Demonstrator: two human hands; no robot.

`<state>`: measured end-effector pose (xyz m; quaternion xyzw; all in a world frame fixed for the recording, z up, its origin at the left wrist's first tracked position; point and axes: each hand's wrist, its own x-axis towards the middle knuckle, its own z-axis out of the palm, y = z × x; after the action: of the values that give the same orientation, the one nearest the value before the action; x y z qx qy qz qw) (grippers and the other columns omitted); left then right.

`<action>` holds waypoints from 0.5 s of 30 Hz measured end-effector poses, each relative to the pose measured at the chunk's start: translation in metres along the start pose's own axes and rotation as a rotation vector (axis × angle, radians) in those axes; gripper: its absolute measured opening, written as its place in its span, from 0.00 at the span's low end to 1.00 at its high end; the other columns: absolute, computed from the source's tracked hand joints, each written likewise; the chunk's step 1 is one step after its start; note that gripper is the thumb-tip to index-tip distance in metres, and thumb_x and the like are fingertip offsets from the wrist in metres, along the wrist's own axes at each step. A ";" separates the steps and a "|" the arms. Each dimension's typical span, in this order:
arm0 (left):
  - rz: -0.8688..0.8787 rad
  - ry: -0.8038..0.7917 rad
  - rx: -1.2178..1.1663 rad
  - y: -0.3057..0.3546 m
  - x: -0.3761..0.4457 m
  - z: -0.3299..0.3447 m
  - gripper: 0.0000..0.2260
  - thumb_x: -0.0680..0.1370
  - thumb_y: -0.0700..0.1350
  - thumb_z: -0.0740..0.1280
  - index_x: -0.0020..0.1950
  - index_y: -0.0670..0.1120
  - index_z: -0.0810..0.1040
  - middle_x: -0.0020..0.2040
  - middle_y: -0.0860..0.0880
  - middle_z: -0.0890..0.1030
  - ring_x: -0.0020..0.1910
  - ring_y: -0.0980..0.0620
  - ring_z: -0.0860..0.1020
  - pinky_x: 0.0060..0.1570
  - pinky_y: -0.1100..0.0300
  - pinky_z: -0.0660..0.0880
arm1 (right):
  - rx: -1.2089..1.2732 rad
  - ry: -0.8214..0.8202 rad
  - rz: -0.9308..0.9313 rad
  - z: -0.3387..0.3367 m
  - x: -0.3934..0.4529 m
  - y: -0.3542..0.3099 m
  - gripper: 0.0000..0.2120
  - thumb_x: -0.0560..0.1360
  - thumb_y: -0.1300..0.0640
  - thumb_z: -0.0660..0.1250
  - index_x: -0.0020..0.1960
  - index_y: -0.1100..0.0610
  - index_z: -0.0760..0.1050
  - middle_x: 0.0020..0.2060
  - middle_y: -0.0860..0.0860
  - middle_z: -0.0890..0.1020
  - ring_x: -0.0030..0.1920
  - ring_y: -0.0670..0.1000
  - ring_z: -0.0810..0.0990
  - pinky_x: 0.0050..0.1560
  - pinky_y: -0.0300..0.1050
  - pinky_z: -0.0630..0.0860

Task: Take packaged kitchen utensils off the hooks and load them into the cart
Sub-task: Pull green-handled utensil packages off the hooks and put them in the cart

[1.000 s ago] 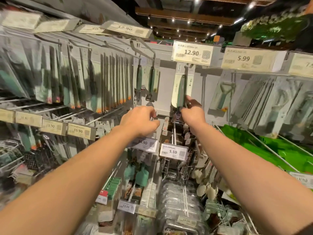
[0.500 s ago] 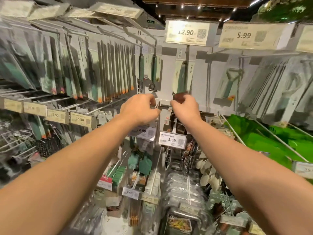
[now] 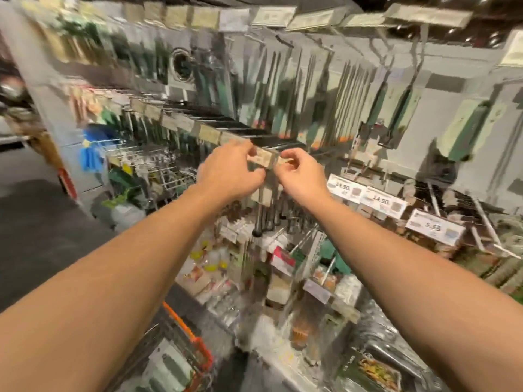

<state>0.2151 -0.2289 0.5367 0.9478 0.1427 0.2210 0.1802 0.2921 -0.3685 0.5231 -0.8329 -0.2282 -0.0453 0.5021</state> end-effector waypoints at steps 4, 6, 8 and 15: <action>-0.219 -0.014 -0.004 -0.109 -0.059 -0.018 0.23 0.78 0.57 0.69 0.72 0.50 0.76 0.68 0.44 0.78 0.66 0.42 0.78 0.62 0.48 0.76 | -0.116 -0.247 -0.064 0.100 -0.035 -0.019 0.16 0.77 0.56 0.70 0.64 0.56 0.76 0.44 0.48 0.79 0.47 0.49 0.77 0.56 0.43 0.70; -0.329 -0.041 -0.053 -0.156 -0.097 -0.017 0.24 0.79 0.56 0.69 0.72 0.47 0.75 0.68 0.43 0.78 0.66 0.41 0.77 0.61 0.50 0.74 | -0.144 -0.377 -0.056 0.149 -0.059 -0.018 0.15 0.78 0.55 0.70 0.64 0.56 0.76 0.42 0.49 0.79 0.47 0.50 0.77 0.57 0.45 0.72; -0.436 -0.070 -0.085 -0.193 -0.138 -0.011 0.24 0.77 0.60 0.67 0.68 0.47 0.77 0.64 0.43 0.80 0.63 0.40 0.79 0.58 0.49 0.75 | -0.199 -0.491 -0.068 0.191 -0.087 -0.017 0.15 0.78 0.55 0.70 0.64 0.55 0.77 0.43 0.49 0.79 0.47 0.51 0.78 0.55 0.45 0.73; -0.769 -0.254 -0.154 -0.283 -0.262 0.043 0.20 0.78 0.56 0.69 0.67 0.49 0.77 0.64 0.44 0.82 0.63 0.40 0.80 0.60 0.48 0.78 | -0.312 -0.761 0.036 0.300 -0.173 0.029 0.10 0.76 0.60 0.66 0.55 0.64 0.78 0.46 0.58 0.83 0.47 0.58 0.81 0.53 0.50 0.77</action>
<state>-0.0448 -0.0800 0.2899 0.8290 0.4460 0.0288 0.3361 0.1045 -0.1808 0.2995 -0.8602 -0.3734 0.2406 0.2506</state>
